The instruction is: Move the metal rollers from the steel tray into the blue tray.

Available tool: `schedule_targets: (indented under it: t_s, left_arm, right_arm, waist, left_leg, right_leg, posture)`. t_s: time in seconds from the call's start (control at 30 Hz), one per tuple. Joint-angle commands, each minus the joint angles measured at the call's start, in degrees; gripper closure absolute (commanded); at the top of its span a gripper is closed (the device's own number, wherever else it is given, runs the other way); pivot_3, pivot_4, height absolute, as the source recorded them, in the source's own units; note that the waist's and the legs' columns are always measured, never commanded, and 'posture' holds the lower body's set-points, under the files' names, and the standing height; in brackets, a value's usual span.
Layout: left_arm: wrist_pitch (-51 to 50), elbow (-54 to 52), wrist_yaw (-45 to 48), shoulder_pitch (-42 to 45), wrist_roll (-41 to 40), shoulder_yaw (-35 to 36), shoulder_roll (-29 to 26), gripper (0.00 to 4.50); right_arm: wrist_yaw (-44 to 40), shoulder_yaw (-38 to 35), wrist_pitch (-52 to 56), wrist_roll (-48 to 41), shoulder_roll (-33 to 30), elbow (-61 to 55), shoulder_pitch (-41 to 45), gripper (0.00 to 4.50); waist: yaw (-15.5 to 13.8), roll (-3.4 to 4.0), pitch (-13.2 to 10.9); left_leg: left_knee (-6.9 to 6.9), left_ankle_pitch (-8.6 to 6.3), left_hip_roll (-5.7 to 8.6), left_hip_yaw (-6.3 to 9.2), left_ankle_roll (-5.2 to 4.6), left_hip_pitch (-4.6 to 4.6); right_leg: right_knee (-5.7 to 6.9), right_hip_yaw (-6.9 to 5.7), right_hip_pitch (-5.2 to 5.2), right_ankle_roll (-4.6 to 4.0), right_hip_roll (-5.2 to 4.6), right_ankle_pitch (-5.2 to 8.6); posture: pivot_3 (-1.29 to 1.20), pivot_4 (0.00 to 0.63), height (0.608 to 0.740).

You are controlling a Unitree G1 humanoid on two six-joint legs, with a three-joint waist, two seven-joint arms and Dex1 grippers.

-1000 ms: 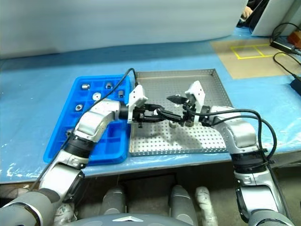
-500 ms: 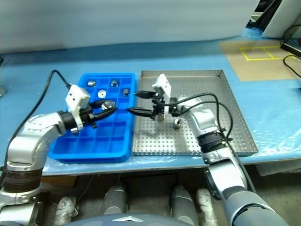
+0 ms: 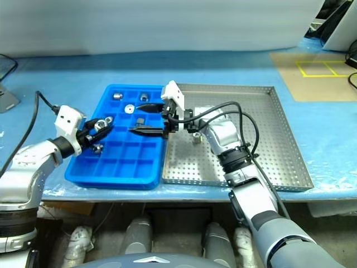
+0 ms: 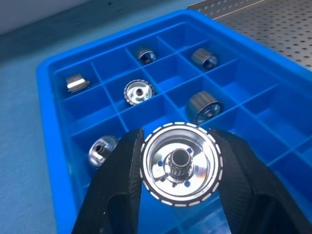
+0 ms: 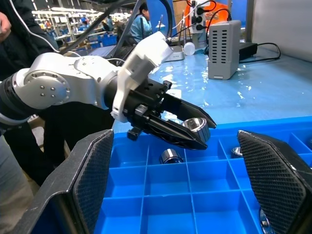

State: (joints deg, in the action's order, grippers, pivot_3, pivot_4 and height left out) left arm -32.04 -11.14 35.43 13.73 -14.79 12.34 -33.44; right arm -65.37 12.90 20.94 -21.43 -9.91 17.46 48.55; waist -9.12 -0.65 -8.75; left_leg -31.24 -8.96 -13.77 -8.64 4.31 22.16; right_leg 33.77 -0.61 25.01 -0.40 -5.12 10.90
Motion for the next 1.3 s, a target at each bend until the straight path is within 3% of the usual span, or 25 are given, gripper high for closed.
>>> schedule_targets:
  t_s: [0.03,0.27,0.53,0.97,1.0,1.17,1.3]
  left_arm:
    - [3.25,3.37,-0.82,4.55,1.85,-3.10,0.38,2.76]
    - [4.23,7.40,2.84,7.66,2.67,-9.62,0.82,2.76]
    - [4.63,10.08,4.98,7.55,3.05,-9.75,-1.58,2.76]
    - [6.10,13.74,4.80,8.58,3.72,-10.38,-1.73,2.76]
    - [5.86,13.52,4.52,8.28,3.54,-10.12,-1.52,2.04]
    - [4.93,11.56,5.27,7.77,2.36,-9.99,-1.37,0.52]
    - [4.37,9.92,5.43,8.62,1.52,-10.00,-0.69,0.52]
  right_arm:
    - [-0.05,-1.54,-0.85,-0.42,-0.37,-1.65,0.90,0.19]
    - [-0.45,-2.76,-0.78,1.49,-8.16,-2.78,-3.39,0.19]
    - [1.48,-2.74,-3.17,4.61,-13.14,-5.22,-8.24,0.19]
    - [2.16,-2.71,-8.82,7.75,-12.21,-1.39,-8.75,0.19]
    - [2.17,-2.83,-8.96,7.69,-12.08,-1.23,-8.75,0.19]
    - [2.37,-3.37,-9.15,7.30,-11.43,-0.59,-8.18,0.19]
    - [2.38,-3.61,-8.82,6.97,-11.36,-0.86,-8.70,0.19]
  waist:
    - [-0.17,-0.01,0.00]
    - [0.18,-0.05,0.03]
    - [0.74,-0.05,0.02]
    - [0.60,-0.05,0.02]
    - [0.60,-0.05,0.02]
    - [0.59,-0.05,0.02]
    - [0.52,-0.05,0.02]
  left_leg:
    - [-0.03,0.01,0.00,0.04,0.02,0.00]
    - [-0.07,0.05,0.03,0.05,0.07,0.00]
    - [-0.04,0.06,0.01,0.05,0.08,0.00]
    - [-0.17,0.08,0.02,0.04,0.08,-0.05]
    - [-0.17,0.08,0.02,0.04,0.08,-0.05]
    - [-0.17,0.07,0.02,0.04,0.07,-0.06]
    - [-0.17,0.07,0.02,0.04,0.07,-0.06]
  right_leg:
    - [0.02,0.00,-0.03,0.00,0.00,0.00]
    - [0.06,0.00,-0.04,0.00,0.00,-0.01]
    - [0.12,-0.01,0.04,0.00,0.05,-0.01]
    - [0.18,0.00,-0.04,-0.01,0.03,-0.01]
    - [0.18,0.00,-0.04,-0.01,0.03,-0.01]
    - [0.18,0.00,-0.04,-0.01,0.02,-0.01]
    - [0.19,0.00,-0.05,-0.01,0.02,-0.01]
  posture:
    - [0.31,0.150,0.740]
    - [0.25,0.150,0.740]
    - [0.20,0.150,0.740]
    - [0.21,0.150,0.740]
    - [0.21,0.150,0.740]
    - [0.21,0.150,0.740]
    - [0.22,0.150,0.740]
